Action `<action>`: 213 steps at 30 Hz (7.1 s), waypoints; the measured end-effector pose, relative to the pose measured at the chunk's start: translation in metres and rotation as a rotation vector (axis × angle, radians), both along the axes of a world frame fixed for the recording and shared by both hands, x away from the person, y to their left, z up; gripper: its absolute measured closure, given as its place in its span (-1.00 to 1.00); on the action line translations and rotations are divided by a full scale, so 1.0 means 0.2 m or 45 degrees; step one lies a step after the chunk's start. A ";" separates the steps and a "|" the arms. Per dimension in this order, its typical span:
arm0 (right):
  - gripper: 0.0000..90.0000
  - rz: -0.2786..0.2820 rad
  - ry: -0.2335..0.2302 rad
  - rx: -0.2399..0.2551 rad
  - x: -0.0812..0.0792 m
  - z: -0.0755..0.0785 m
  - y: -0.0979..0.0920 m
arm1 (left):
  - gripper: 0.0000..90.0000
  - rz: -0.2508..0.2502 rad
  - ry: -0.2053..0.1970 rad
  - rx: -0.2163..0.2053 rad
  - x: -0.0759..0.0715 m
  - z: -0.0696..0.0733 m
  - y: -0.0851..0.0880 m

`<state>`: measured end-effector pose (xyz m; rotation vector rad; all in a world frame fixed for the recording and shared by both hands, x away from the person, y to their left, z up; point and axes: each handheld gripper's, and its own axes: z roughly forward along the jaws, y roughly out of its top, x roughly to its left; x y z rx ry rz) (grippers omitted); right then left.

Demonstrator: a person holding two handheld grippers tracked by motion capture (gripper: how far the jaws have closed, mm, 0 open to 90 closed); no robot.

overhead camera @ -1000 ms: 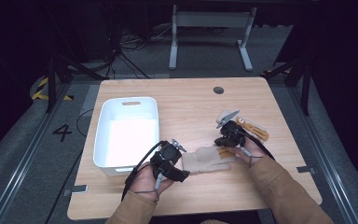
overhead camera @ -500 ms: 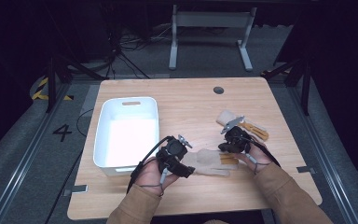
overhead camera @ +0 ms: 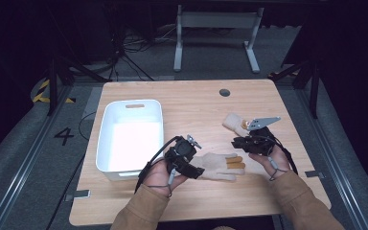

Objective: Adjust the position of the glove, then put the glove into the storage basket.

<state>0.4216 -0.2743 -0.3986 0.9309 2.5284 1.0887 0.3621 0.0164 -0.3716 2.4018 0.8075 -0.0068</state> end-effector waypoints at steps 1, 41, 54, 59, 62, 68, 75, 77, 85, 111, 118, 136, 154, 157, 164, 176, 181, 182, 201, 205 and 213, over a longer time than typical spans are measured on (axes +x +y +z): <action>0.63 0.000 0.000 0.000 0.00 0.00 0.00 | -0.12 0.000 0.000 0.000 0.00 0.00 0.00; 0.08 -0.525 -0.143 0.012 0.26 -0.11 -0.24 | -0.12 0.112 -0.027 -0.014 -0.07 -0.02 0.14; 0.06 -0.526 -0.086 -0.015 0.39 -0.24 -0.26 | -0.12 0.142 -0.009 -0.001 -0.09 -0.05 0.17; 0.17 -0.502 -0.069 -0.058 0.40 -0.26 -0.25 | -0.12 0.146 -0.005 -0.003 -0.09 -0.05 0.18; 0.24 -0.495 -0.066 -0.069 0.41 -0.27 -0.24 | -0.12 0.146 -0.008 0.001 -0.09 -0.05 0.18; 0.43 -0.475 -0.067 -0.082 0.40 -0.26 -0.23 | -0.12 0.152 -0.008 -0.005 -0.09 -0.05 0.19; 0.46 -0.463 -0.099 -0.083 0.38 -0.21 -0.23 | -0.12 0.147 -0.007 -0.003 -0.09 -0.05 0.18; 0.47 -0.456 -0.112 -0.075 0.36 -0.19 -0.23 | -0.12 0.143 -0.004 -0.005 -0.08 -0.05 0.18; 0.47 -0.400 -0.179 -0.072 0.29 -0.06 -0.22 | -0.12 0.130 -0.008 -0.012 -0.07 -0.04 0.16; 0.47 -0.071 -0.178 -0.004 0.06 0.20 -0.11 | -0.13 0.100 -0.019 -0.024 -0.04 -0.01 0.14; 0.47 0.044 -0.141 0.047 0.01 0.24 -0.07 | -0.13 0.093 -0.021 -0.030 -0.04 0.00 0.13; 0.47 0.251 -0.058 0.142 -0.08 0.22 0.11 | -0.12 0.069 -0.040 -0.036 -0.04 0.01 0.13; 0.46 0.396 0.049 0.129 -0.12 0.10 0.28 | -0.12 0.065 -0.047 -0.036 -0.04 0.02 0.13; 0.46 0.396 0.064 0.122 -0.12 0.08 0.29 | -0.12 0.064 -0.048 -0.036 -0.04 0.02 0.13; 0.46 0.400 0.097 0.059 -0.11 0.03 0.31 | -0.12 0.062 -0.047 -0.035 -0.04 0.02 0.13; 0.43 0.376 0.124 -0.077 -0.11 -0.02 0.34 | -0.18 0.051 -0.056 -0.015 -0.03 0.01 0.12; 0.20 0.350 0.134 -0.121 -0.12 -0.04 0.35 | -0.22 0.036 -0.091 0.005 -0.04 0.01 0.10; 0.20 0.350 0.134 -0.121 -0.12 -0.04 0.35 | -0.22 0.033 -0.108 0.010 -0.04 0.00 0.10; 0.00 0.129 -0.039 0.091 -0.15 0.14 0.07 | -0.58 0.007 -0.145 -0.100 0.01 0.01 0.04; 0.00 0.058 -0.053 0.126 -0.13 0.17 -0.03 | -0.64 -0.003 -0.142 -0.102 0.02 0.00 0.02; 0.00 -0.075 -0.079 0.179 -0.11 0.20 -0.19 | -0.74 -0.023 -0.130 -0.100 0.04 -0.03 -0.02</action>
